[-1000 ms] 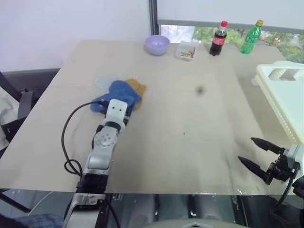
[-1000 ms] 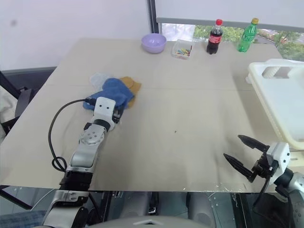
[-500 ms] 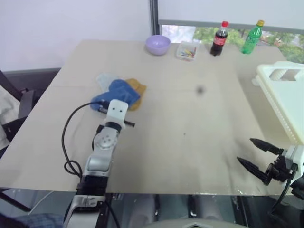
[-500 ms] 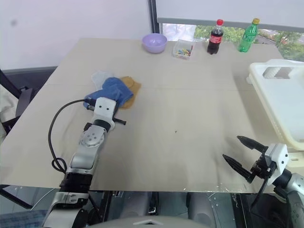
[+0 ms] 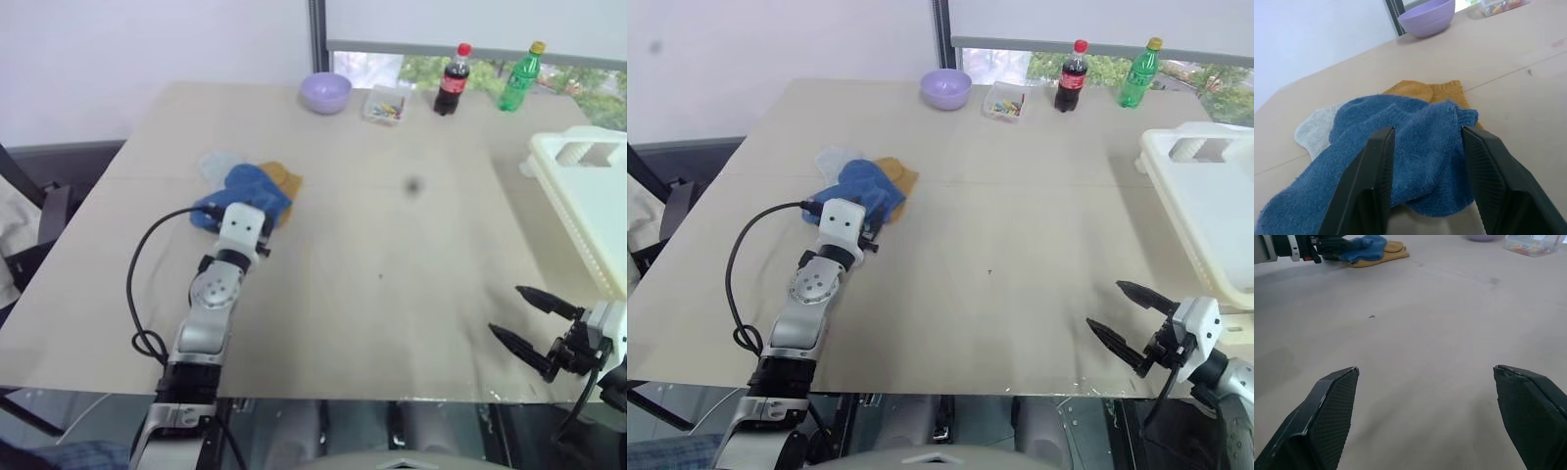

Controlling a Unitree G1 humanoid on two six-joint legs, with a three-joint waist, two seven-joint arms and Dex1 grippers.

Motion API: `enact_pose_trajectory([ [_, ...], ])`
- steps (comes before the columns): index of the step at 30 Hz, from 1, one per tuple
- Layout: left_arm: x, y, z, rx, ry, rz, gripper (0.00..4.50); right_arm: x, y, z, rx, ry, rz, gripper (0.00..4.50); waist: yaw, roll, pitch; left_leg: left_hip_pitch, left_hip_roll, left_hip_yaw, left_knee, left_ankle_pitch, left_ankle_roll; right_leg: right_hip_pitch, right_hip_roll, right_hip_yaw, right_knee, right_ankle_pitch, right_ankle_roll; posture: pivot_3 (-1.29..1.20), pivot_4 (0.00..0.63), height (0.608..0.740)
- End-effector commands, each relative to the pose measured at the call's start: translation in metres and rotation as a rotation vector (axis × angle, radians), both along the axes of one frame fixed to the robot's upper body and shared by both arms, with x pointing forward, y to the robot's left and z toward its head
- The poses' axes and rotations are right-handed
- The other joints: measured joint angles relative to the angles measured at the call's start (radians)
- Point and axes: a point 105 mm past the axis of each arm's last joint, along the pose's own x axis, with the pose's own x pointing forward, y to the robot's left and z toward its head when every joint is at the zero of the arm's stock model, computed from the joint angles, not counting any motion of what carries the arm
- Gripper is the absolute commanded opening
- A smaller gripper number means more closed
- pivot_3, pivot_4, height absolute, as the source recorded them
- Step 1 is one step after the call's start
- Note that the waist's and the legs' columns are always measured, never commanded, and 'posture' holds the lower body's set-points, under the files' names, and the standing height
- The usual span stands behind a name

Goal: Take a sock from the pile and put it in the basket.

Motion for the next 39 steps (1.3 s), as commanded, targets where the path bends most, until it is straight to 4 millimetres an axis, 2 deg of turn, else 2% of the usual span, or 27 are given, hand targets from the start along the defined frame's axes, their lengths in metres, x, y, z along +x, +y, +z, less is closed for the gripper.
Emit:
enact_pose_trajectory([
  [1,0.001,-0.002,0.016,0.015,-0.07,0.001,2.15,-0.001,0.0,0.004,-0.008,-0.032,-0.005,4.5,0.0,0.0,0.0,0.0,0.0,0.0,0.0,0.0,0.0,0.0,0.0,0.0,0.0,0.0,0.0,0.0,0.15,0.729],
  [10,0.002,0.0,0.01,0.072,-0.049,0.013,2.15,0.0,0.0,0.003,-0.01,-0.035,-0.007,4.5,0.0,0.0,0.0,0.0,0.0,0.0,0.0,0.0,0.0,0.0,0.0,0.0,0.0,0.0,0.0,0.0,0.15,0.729],
  [15,0.004,0.001,0.009,0.037,-0.04,0.042,2.15,0.001,0.0,0.003,-0.011,-0.038,-0.009,4.5,0.0,0.0,0.0,0.0,0.0,0.0,0.0,0.0,0.0,0.0,0.0,0.0,0.0,0.0,0.0,0.0,0.15,0.729],
  [16,0.004,0.003,0.009,0.039,-0.041,0.056,1.61,0.001,0.0,0.003,-0.012,-0.038,-0.009,4.5,0.0,0.0,0.0,0.0,0.0,0.0,0.0,0.0,0.0,0.0,0.0,0.0,0.0,0.0,0.0,0.0,0.15,0.729],
  [17,0.005,0.004,0.009,0.041,-0.042,0.064,1.34,0.002,0.0,0.003,-0.012,-0.039,-0.009,4.5,0.0,0.0,0.0,0.0,0.0,0.0,0.0,0.0,0.0,0.0,0.0,0.0,0.0,0.0,0.0,0.0,0.15,0.729],
  [20,0.006,0.005,0.01,0.034,-0.046,0.068,0.05,0.002,-0.001,0.003,-0.012,-0.042,-0.01,4.5,0.0,0.0,0.0,0.0,0.0,0.0,0.0,0.0,0.0,0.0,0.0,0.0,0.0,0.0,0.0,0.0,0.15,0.729],
  [27,0.0,-0.005,0.016,0.003,-0.068,-0.01,0.05,0.002,-0.001,0.004,-0.008,-0.047,-0.014,4.5,0.0,0.0,0.0,0.0,0.0,0.0,0.0,0.0,0.0,0.0,0.0,0.0,0.0,0.0,0.0,0.0,0.15,0.729],
  [31,-0.006,-0.004,0.014,-0.006,-0.038,-0.055,0.05,0.001,0.0,0.009,0.007,-0.066,-0.003,4.5,-0.001,0.0,0.0,0.0,0.0,0.0,0.0,0.0,0.0,0.0,0.0,0.0,0.0,0.0,0.0,0.0,0.15,0.729],
  [39,-0.006,0.007,0.009,0.03,-0.007,-0.057,0.05,-0.007,0.028,0.026,0.001,-0.104,0.183,4.5,-0.001,0.0,0.0,0.0,0.0,0.0,0.001,0.0,0.0,0.0,0.0,0.0,0.001,0.0,0.0,0.0,0.15,0.729],
])
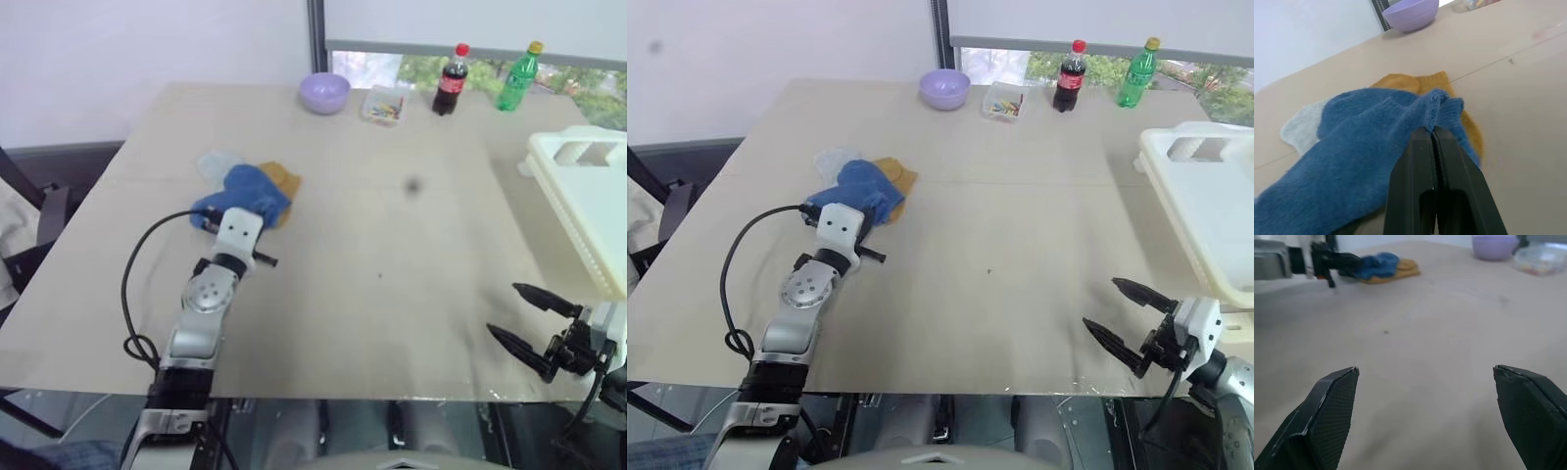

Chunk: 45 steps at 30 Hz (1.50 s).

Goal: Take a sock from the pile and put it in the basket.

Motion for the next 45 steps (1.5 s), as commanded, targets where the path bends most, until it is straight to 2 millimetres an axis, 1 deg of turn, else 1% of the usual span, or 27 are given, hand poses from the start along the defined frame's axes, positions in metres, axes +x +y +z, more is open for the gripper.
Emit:
enact_pose_trajectory([
  [1,0.0,0.004,0.015,0.005,-0.05,-0.002,0.05,-0.005,0.016,0.015,-0.047,-0.057,0.118,4.5,0.0,0.0,0.0,0.0,0.0,0.0,0.0,0.0,0.0,0.0,0.0,0.0,0.0,0.0,0.0,0.0,0.15,0.729],
  [3,0.001,0.003,0.015,0.01,-0.052,-0.008,0.05,-0.008,0.024,0.018,-0.077,-0.069,0.176,4.5,0.0,0.0,0.0,0.0,0.0,0.0,0.0,0.0,0.0,0.0,0.0,0.0,0.0,0.0,0.0,0.0,0.15,0.729],
  [6,0.001,0.003,0.016,0.017,-0.053,-0.012,0.05,-0.008,0.032,0.027,-0.071,-0.093,0.22,4.5,0.0,0.0,0.0,0.0,0.0,0.0,0.0,0.0,0.0,0.0,0.0,0.0,0.0,0.0,0.0,0.0,0.15,0.729],
  [12,-0.002,0.002,0.016,0.037,-0.054,-0.034,0.05,-0.006,0.039,0.035,-0.075,-0.114,0.259,4.5,0.0,0.0,0.0,0.0,0.0,0.0,0.0,0.0,0.0,0.0,0.0,0.0,0.0,0.0,0.0,0.0,0.15,0.729],
  [17,-0.004,-0.006,0.016,0.051,-0.03,-0.103,0.05,-0.01,0.038,0.031,-0.082,-0.084,0.274,4.5,0.002,0.0,0.0,0.0,0.0,0.0,0.0,0.0,0.0,0.0,0.0,0.0,0.0,0.0,0.0,0.0,0.15,0.729],
  [19,-0.007,-0.017,0.016,0.072,-0.004,-0.182,0.05,-0.012,0.04,0.033,-0.08,-0.085,0.279,4.5,0.001,0.0,0.0,0.0,0.0,0.0,0.0,0.0,0.0,0.0,0.0,0.0,0.0,0.0,0.0,0.0,0.15,0.729],
  [22,-0.014,-0.042,0.014,0.096,0.042,-0.316,0.05,-0.01,0.04,0.035,-0.084,-0.09,0.281,4.5,0.001,0.0,0.0,0.0,0.0,0.0,0.0,0.0,0.0,0.0,0.0,0.0,0.0,0.0,0.0,0.0,0.15,0.729],
  [24,-0.017,-0.054,0.013,0.094,0.066,-0.367,0.05,-0.009,0.039,0.036,-0.086,-0.093,0.28,4.5,0.002,0.0,0.0,0.0,0.0,0.0,0.0,0.0,0.0,0.0,0.0,0.0,0.0,0.0,0.0,0.0,0.15,0.729],
  [25,-0.02,-0.063,0.012,0.092,0.074,-0.403,0.05,-0.009,0.039,0.035,-0.088,-0.083,0.278,4.5,0.001,0.0,0.0,0.0,0.0,0.0,0.001,0.0,0.0,0.0,0.0,0.0,0.0,0.0,0.0,0.0,0.15,0.729],
  [28,-0.031,-0.1,0.011,0.101,0.098,-0.565,0.05,-0.008,0.035,0.033,-0.106,-0.06,0.284,4.5,0.002,0.0,0.0,0.0,0.0,0.0,0.001,0.0,0.0,0.0,0.0,0.0,0.0,0.0,0.0,0.0,0.15,0.729],
  [30,-0.029,-0.115,0.013,0.102,0.107,-0.607,0.05,-0.007,0.034,0.033,-0.11,-0.055,0.283,4.5,0.005,0.0,0.0,0.0,-0.001,0.0,0.001,0.0,0.0,0.0,0.0,0.0,0.0,0.0,0.0,0.0,0.15,0.729],
  [33,-0.025,-0.132,0.013,0.098,0.133,-0.646,0.05,-0.005,0.033,0.034,-0.112,-0.051,0.281,4.5,0.003,-0.001,0.0,-0.001,-0.001,0.0,0.001,0.0,0.0,0.0,0.0,0.0,0.0,0.0,0.0,0.0,0.15,0.729],
  [37,-0.04,-0.194,0.003,0.054,0.241,-0.819,0.05,-0.003,0.029,0.035,-0.128,-0.054,0.277,4.5,0.003,-0.001,0.0,-0.001,-0.001,0.0,0.001,0.0,0.0,0.001,0.001,0.0,0.0,0.0,0.001,0.0,0.15,0.729],
  [41,-0.048,-0.234,0.001,0.032,0.264,-0.871,0.05,-0.002,0.023,0.037,-0.15,-0.053,0.266,4.5,0.005,-0.001,0.0,-0.003,-0.002,0.0,0.002,0.0,0.001,0.001,0.001,0.0,-0.001,0.001,0.001,0.0,0.15,0.729],
  [44,-0.054,-0.258,0.0,0.006,0.312,-0.886,0.05,0.0,0.015,0.039,-0.176,-0.052,0.245,4.5,0.004,-0.001,0.0,-0.005,-0.002,-0.001,0.003,0.0,0.001,0.0,0.001,-0.001,-0.001,0.001,0.001,0.0,0.15,0.729],
  [45,-0.058,-0.264,0.001,-0.01,0.334,-0.903,0.3,0.001,0.011,0.04,-0.183,-0.052,0.232,4.5,0.002,-0.001,0.001,-0.005,-0.002,-0.001,0.003,0.0,0.001,-0.001,0.001,-0.001,-0.001,0.001,0.001,0.0,0.15,0.729],
])
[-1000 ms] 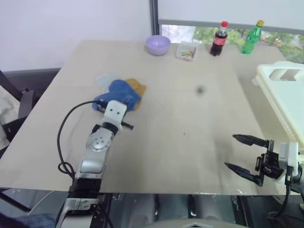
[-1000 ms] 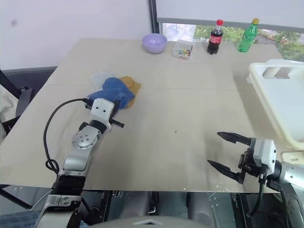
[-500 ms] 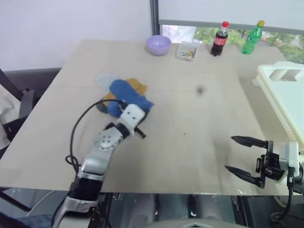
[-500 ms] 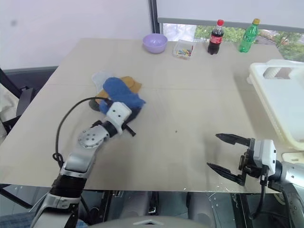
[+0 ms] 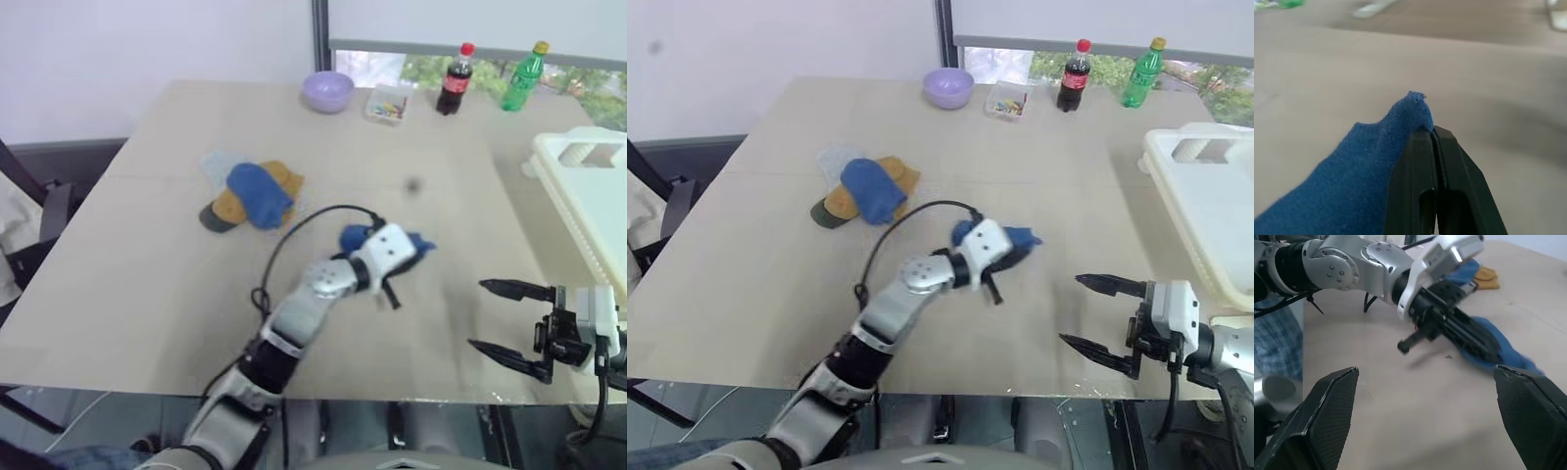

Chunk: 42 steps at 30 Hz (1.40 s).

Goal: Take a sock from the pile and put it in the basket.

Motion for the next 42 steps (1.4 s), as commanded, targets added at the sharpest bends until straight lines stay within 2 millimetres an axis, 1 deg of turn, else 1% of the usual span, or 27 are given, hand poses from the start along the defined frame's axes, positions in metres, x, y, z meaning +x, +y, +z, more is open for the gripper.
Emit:
enact_pose_trajectory([
  [1,-0.009,-0.02,0.01,-0.019,0.032,-0.042,0.59,0.003,-0.014,0.012,-0.029,-0.044,-0.035,4.5,-0.003,0.0,0.0,0.0,0.0,0.0,0.0,0.0,0.0,0.0,0.0,0.0,0.0,0.0,0.0,0.0,0.15,0.729],
  [2,-0.012,-0.024,0.011,-0.022,0.045,-0.067,0.89,0.003,-0.017,0.013,-0.033,-0.045,-0.043,4.5,-0.004,0.0,0.0,0.0,0.0,-0.001,0.0,0.0,0.0,0.0,0.0,0.0,0.0,0.0,0.0,0.0,0.15,0.729],
  [4,-0.02,-0.029,0.015,-0.057,0.124,-0.111,1.75,0.004,-0.021,0.012,-0.047,-0.035,-0.058,4.5,-0.003,0.0,0.0,0.0,0.0,-0.002,0.0,0.0,0.0,0.0,0.0,0.0,0.0,0.0,0.0,0.0,0.15,0.729],
  [5,-0.026,-0.03,0.019,-0.085,0.166,-0.143,2.29,0.004,-0.022,0.011,-0.057,-0.024,-0.067,4.5,-0.004,0.0,0.0,0.0,0.0,-0.003,0.0,0.0,0.0,0.0,0.0,0.0,0.0,0.0,0.0,0.0,0.15,0.729],
  [7,-0.032,-0.028,0.027,-0.136,0.219,-0.181,3.18,0.008,-0.024,0.004,-0.079,0.014,-0.099,4.5,-0.004,0.0,0.0,0.0,0.0,-0.003,0.0,0.0,0.0,0.0,0.0,0.0,0.0,0.0,0.0,0.0,0.15,0.729],
  [8,-0.031,-0.025,0.031,-0.154,0.226,-0.186,3.53,0.011,-0.026,0.001,-0.088,0.035,-0.138,4.5,-0.004,0.0,0.0,-0.001,0.0,-0.003,0.0,0.0,0.0,-0.001,0.0,0.0,0.0,0.0,0.0,0.0,0.15,0.729],
  [10,-0.028,-0.016,0.04,-0.194,0.242,-0.192,3.53,0.018,-0.029,-0.007,-0.103,0.077,-0.223,4.5,-0.004,0.001,0.0,-0.004,0.001,-0.004,0.001,0.0,0.0,-0.003,0.0,0.0,0.001,0.0,0.0,0.0,0.15,0.729],
  [12,-0.02,-0.005,0.05,-0.246,0.272,-0.173,3.53,0.024,-0.028,-0.01,-0.079,0.114,-0.28,4.5,-0.003,0.001,-0.001,-0.007,0.0,-0.005,0.005,0.0,0.0,-0.006,0.0,-0.001,0.004,0.0,0.0,0.0,0.15,0.729],
  [13,-0.011,0.003,0.056,-0.281,0.278,-0.141,3.53,0.029,-0.026,-0.012,-0.053,0.142,-0.319,4.5,-0.004,0.001,0.0,-0.007,0.0,-0.006,0.006,0.0,0.0,-0.006,0.0,-0.001,0.004,0.0,0.0,0.0,0.15,0.729],
  [15,0.024,0.029,0.062,-0.318,0.269,-0.001,3.53,0.039,-0.018,-0.024,0.045,0.273,-0.389,4.5,-0.005,0.0,0.0,-0.008,0.001,-0.007,0.01,0.0,0.0,-0.006,0.0,-0.002,0.007,0.0,-0.001,0.0,0.15,0.729],
  [16,0.034,0.037,0.063,-0.322,0.264,0.042,3.53,0.041,-0.014,-0.028,0.069,0.322,-0.408,4.5,-0.005,0.0,0.0,-0.008,0.001,-0.007,0.013,0.0,0.0,-0.007,0.001,-0.002,0.01,-0.002,-0.003,0.0,0.15,0.729],
  [18,0.058,0.052,0.054,-0.27,0.228,0.145,3.53,0.051,-0.009,-0.042,0.094,0.452,-0.486,4.5,-0.004,0.001,0.0,-0.007,0.0,-0.009,0.015,0.0,0.0,-0.005,0.0,-0.002,0.012,-0.002,-0.004,0.0,0.15,0.729],
  [19,0.069,0.06,0.049,-0.245,0.214,0.191,3.53,0.056,-0.003,-0.045,0.116,0.494,-0.498,4.5,-0.004,0.001,0.0,-0.007,0.0,-0.009,0.015,0.0,0.0,-0.006,0.0,-0.002,0.013,-0.002,-0.005,0.0,0.15,0.729],
  [20,0.079,0.068,0.042,-0.207,0.193,0.239,3.53,0.061,0.003,-0.047,0.143,0.537,-0.507,4.5,-0.004,0.0,0.0,-0.007,0.0,-0.009,0.016,0.0,0.0,-0.006,0.0,-0.002,0.013,-0.002,-0.005,0.0,0.15,0.729],
  [22,0.092,0.076,0.034,-0.18,0.188,0.287,3.53,0.072,0.014,-0.046,0.22,0.583,-0.515,4.5,-0.004,0.0,0.0,-0.008,-0.001,-0.009,0.016,0.0,0.001,-0.006,0.0,-0.002,0.013,-0.001,-0.005,0.0,0.15,0.729],
  [25,0.098,0.078,0.019,-0.123,0.19,0.294,3.53,0.085,0.027,-0.044,0.314,0.664,-0.527,4.5,-0.004,-0.001,0.001,-0.01,-0.001,-0.01,0.016,0.0,0.001,-0.008,0.001,-0.002,0.013,0.002,-0.002,0.0,0.15,0.729],
  [28,0.094,0.077,0.003,-0.043,0.176,0.253,3.53,0.092,0.036,-0.044,0.367,0.715,-0.525,4.5,-0.002,-0.001,0.001,-0.011,-0.001,-0.01,0.014,0.0,0.001,-0.008,0.001,-0.003,0.012,0.002,-0.001,0.0,0.15,0.729],
  [31,0.088,0.081,-0.008,-0.002,0.204,0.22,3.57,0.095,0.036,-0.044,0.374,0.707,-0.547,3.63,-0.003,0.0,0.001,-0.011,-0.001,-0.009,0.013,0.0,0.001,-0.008,0.001,-0.003,0.01,0.002,-0.001,0.0,0.15,0.729],
  [32,0.082,0.083,-0.011,0.018,0.214,0.192,3.57,0.094,0.037,-0.045,0.356,0.698,-0.549,3.15,-0.005,0.0,0.001,-0.011,-0.001,-0.009,0.012,0.0,0.001,-0.008,0.001,-0.003,0.01,0.002,-0.001,0.0,0.15,0.729],
  [33,0.077,0.084,-0.014,0.032,0.226,0.166,3.57,0.093,0.037,-0.046,0.345,0.694,-0.549,2.52,-0.006,0.0,0.001,-0.011,-0.001,-0.008,0.012,0.0,0.001,-0.008,0.001,-0.003,0.011,0.002,-0.001,0.0,0.15,0.729],
  [34,0.071,0.085,-0.017,0.042,0.244,0.137,3.57,0.092,0.038,-0.047,0.341,0.695,-0.548,2.16,-0.006,0.0,0.001,-0.011,-0.001,-0.008,0.012,0.0,0.001,-0.008,0.001,-0.003,0.011,0.002,-0.001,0.0,0.15,0.729],
  [35,0.064,0.088,-0.02,0.048,0.262,0.115,3.57,0.09,0.038,-0.047,0.334,0.692,-0.549,1.91,-0.008,0.0,0.0,-0.01,-0.001,-0.008,0.012,0.0,0.001,-0.008,0.001,-0.003,0.011,0.002,-0.001,0.0,0.15,0.729],
  [39,0.046,0.098,-0.027,0.092,0.29,0.074,3.57,0.083,0.039,-0.051,0.275,0.678,-0.529,0.16,-0.009,0.0,0.0,-0.009,0.0,-0.009,0.012,0.0,0.001,-0.008,0.001,-0.002,0.012,0.002,-0.001,0.0,0.15,0.729],
  [40,0.039,0.101,-0.028,0.101,0.302,0.062,3.57,0.078,0.039,-0.053,0.257,0.684,-0.516,0.06,-0.008,0.001,0.0,-0.009,0.0,-0.009,0.012,0.0,0.001,-0.008,0.001,-0.002,0.012,0.002,-0.001,0.0,0.15,0.729],
  [42,0.026,0.106,-0.028,0.107,0.327,0.038,3.57,0.068,0.039,-0.054,0.224,0.694,-0.489,0.06,-0.007,0.001,0.0,-0.008,0.0,-0.01,0.012,0.0,0.001,-0.008,0.001,-0.002,0.012,0.001,-0.001,0.0,0.15,0.729],
])
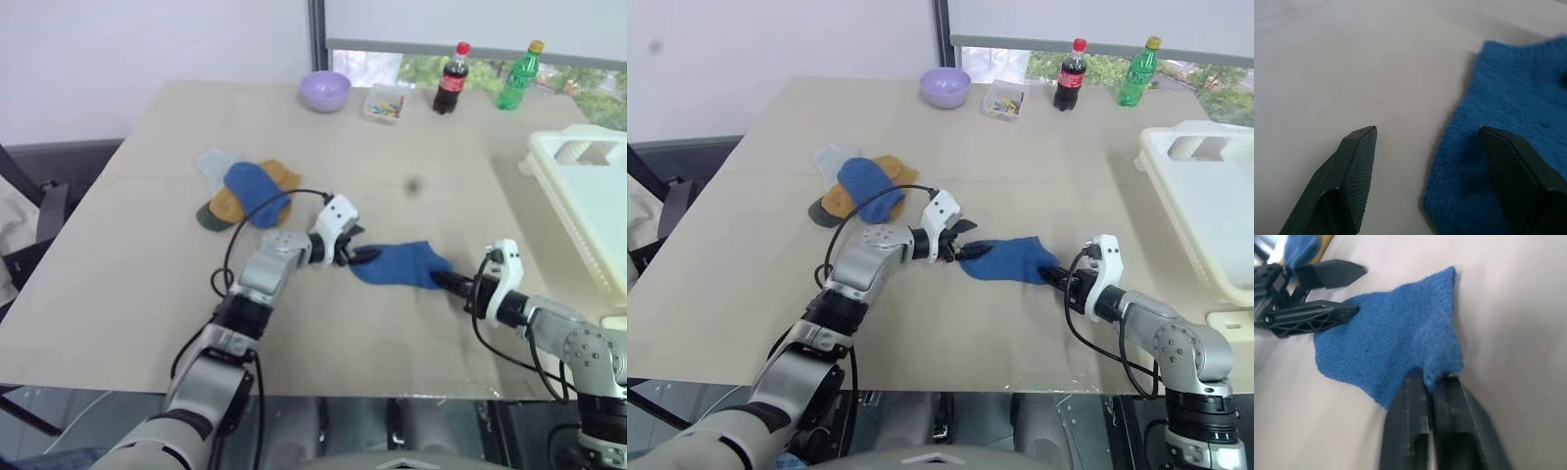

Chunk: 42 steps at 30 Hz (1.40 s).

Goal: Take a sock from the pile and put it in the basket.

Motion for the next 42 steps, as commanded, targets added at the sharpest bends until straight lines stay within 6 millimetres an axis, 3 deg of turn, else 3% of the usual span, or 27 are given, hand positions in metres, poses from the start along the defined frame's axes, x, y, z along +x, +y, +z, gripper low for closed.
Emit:
enact_pose_trajectory([
  [1,-0.029,0.006,-0.011,0.028,0.09,-0.061,3.57,-0.019,0.001,0.005,-0.034,-0.009,0.081,0.06,0.0,0.0,0.0,0.0,0.0,0.0,0.0,0.0,0.0,0.0,0.0,0.0,0.0,0.0,0.0,0.0,0.15,0.729],
  [5,-0.058,0.014,-0.018,0.051,0.131,-0.071,3.57,-0.052,0.0,0.001,-0.064,0.061,0.172,0.06,0.0,0.001,-0.001,0.0,0.0,0.0,-0.001,0.0,0.0,0.0,0.0,0.001,0.0,-0.001,-0.001,0.0,0.15,0.729],
  [10,-0.083,0.013,-0.025,0.055,0.176,-0.098,3.57,-0.065,-0.002,-0.002,-0.12,0.059,0.194,0.06,0.001,0.001,-0.002,0.001,0.001,0.0,-0.001,0.0,0.0,0.0,0.0,0.001,-0.001,-0.003,-0.004,0.0,0.15,0.729],
  [13,-0.084,0.016,-0.031,0.075,0.184,-0.071,3.57,-0.064,-0.004,-0.001,-0.129,0.034,0.195,0.06,0.002,0.0,-0.003,0.001,0.001,0.0,0.0,0.0,0.0,0.0,0.0,0.001,-0.001,-0.004,-0.002,0.0,0.15,0.729],
  [17,-0.082,0.02,-0.036,0.093,0.184,-0.046,3.57,-0.063,-0.007,-0.002,-0.152,0.027,0.203,1.31,0.002,0.001,-0.003,0.001,0.001,0.0,0.001,0.0,0.0,0.0,0.0,0.001,-0.001,-0.005,-0.001,0.0,0.15,0.729],
  [20,-0.076,0.026,-0.036,0.111,0.162,-0.025,3.57,-0.061,-0.015,-0.002,-0.197,0.004,0.18,2.65,0.002,0.0,-0.004,0.001,0.001,0.0,0.001,0.0,0.0,0.0,0.0,0.001,-0.001,-0.005,-0.001,0.0,0.15,0.729],
  [23,-0.062,0.029,-0.024,0.084,0.043,0.009,3.57,-0.066,-0.018,0.009,-0.183,-0.067,0.22,2.65,0.004,0.0,-0.004,0.001,0.0,0.0,0.001,0.0,0.0,0.0,-0.001,0.001,-0.001,-0.005,-0.001,0.0,0.15,0.729],
  [25,-0.05,0.026,-0.001,-0.005,-0.086,0.047,3.57,-0.071,-0.024,0.019,-0.172,-0.126,0.255,2.65,0.006,0.0,-0.004,0.001,0.0,0.0,0.001,0.0,0.0,0.0,-0.001,0.001,-0.001,-0.005,-0.001,0.0,0.15,0.729],
  [28,-0.045,0.027,0.019,-0.093,-0.133,0.058,3.57,-0.072,-0.044,0.02,-0.252,-0.168,0.24,2.65,0.002,-0.002,-0.002,0.0,0.001,0.0,0.001,0.0,0.0,0.0,0.0,0.001,-0.001,-0.005,-0.001,0.0,0.15,0.729],
  [33,-0.023,0.055,0.043,-0.106,-0.266,0.213,3.57,-0.067,-0.07,0.033,-0.415,-0.302,0.252,2.65,0.003,-0.002,-0.001,0.0,0.0,0.0,0.001,0.0,0.0,0.0,0.0,0.001,-0.002,-0.005,-0.001,0.0,0.15,0.729],
  [36,-0.01,0.084,0.052,-0.067,-0.384,0.36,3.57,-0.059,-0.058,0.061,-0.401,-0.467,0.286,2.65,0.002,-0.002,-0.001,0.0,0.0,0.0,0.001,0.0,0.0,0.0,0.0,0.001,-0.002,-0.005,-0.001,0.0,0.15,0.729],
  [39,0.001,0.117,0.039,0.055,-0.443,0.495,3.57,-0.044,-0.027,0.1,-0.302,-0.692,0.272,2.65,-0.003,-0.002,0.0,0.001,0.001,0.0,0.001,0.0,0.0,0.0,0.002,0.002,-0.002,-0.004,-0.001,0.0,0.15,0.729],
  [42,0.007,0.13,0.029,0.138,-0.482,0.543,3.57,-0.042,-0.006,0.112,-0.261,-0.75,0.315,2.65,0.006,-0.002,0.001,0.001,0.002,-0.001,0.001,0.0,0.0,0.0,0.003,0.002,-0.001,-0.004,-0.001,0.0,0.15,0.729],
])
